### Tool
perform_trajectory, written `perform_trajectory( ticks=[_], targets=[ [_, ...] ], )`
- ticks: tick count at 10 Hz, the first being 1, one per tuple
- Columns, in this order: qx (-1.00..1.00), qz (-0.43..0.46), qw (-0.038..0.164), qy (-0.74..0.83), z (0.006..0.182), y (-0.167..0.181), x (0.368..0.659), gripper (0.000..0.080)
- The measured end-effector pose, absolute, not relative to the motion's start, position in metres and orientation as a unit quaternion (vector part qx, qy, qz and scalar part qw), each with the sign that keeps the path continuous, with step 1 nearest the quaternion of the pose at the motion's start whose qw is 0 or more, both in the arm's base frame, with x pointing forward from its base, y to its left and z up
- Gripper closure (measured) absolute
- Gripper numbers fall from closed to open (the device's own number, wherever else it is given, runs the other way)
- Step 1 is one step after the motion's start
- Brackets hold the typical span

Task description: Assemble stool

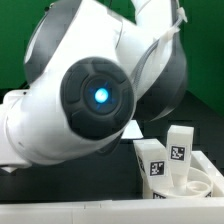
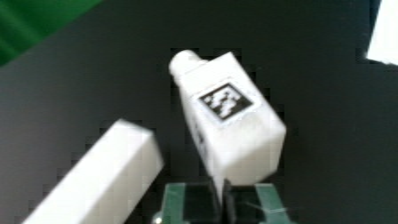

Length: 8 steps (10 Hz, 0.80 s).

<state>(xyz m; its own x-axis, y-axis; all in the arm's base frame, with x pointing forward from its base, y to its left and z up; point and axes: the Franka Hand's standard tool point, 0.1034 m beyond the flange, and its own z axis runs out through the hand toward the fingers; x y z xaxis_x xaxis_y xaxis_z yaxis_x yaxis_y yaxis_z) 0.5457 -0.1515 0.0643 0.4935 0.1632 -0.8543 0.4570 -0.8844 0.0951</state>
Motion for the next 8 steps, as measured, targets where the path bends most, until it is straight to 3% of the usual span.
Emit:
perform_trajectory(
  ticks=[1,3,5,6,7,8],
  targets=[
    [0.850,-0.474,0.145,0.179,0.076,-0.148,0.538,0.0796],
    [0.848,-0.478,0.145,0.179,0.067,-0.151,0.537,0.0798],
    [0.850,-0.461,0.124,0.223,0.063,-0.155,0.533,0.0788],
    [0.849,-0.457,0.112,0.241,0.060,-0.158,0.524,0.0573],
    [0.848,-0.450,0.106,0.260,0.052,-0.163,0.521,0.0425],
    [0.849,-0.450,0.107,0.255,0.046,-0.165,0.516,0.0425]
  ],
)
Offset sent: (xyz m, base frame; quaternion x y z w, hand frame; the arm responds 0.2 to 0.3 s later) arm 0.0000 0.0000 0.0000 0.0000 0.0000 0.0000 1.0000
